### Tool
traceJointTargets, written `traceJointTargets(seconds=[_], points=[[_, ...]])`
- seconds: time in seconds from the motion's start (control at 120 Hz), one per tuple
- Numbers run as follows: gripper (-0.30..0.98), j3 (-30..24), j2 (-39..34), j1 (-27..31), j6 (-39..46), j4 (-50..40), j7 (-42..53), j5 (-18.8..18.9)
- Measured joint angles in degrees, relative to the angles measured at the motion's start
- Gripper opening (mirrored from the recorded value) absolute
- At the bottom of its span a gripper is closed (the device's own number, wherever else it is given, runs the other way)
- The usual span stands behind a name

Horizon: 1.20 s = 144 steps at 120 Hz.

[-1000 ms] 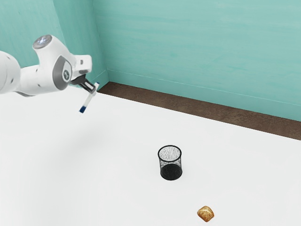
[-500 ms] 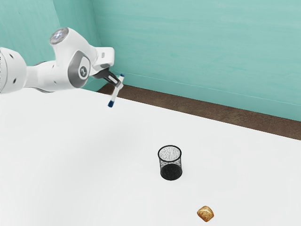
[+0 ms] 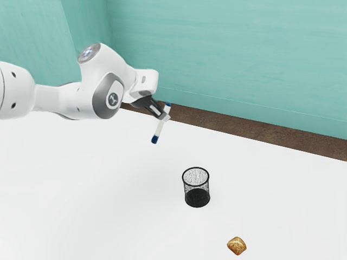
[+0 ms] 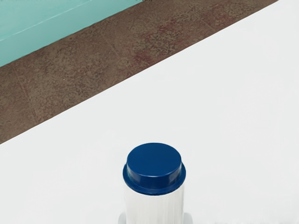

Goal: Put the marker into the pen holder.

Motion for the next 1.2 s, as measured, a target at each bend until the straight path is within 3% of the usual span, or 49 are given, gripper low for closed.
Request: traceJointTargets(seconds=[0.517,1.2], points=[[-0.06,-10.2,-4.66,-0.55,3.24,-7.67,-0.26,-1.05],[-0.06,-13.93,7.75,0.1,4.35,-0.05,0.21,-0.83]])
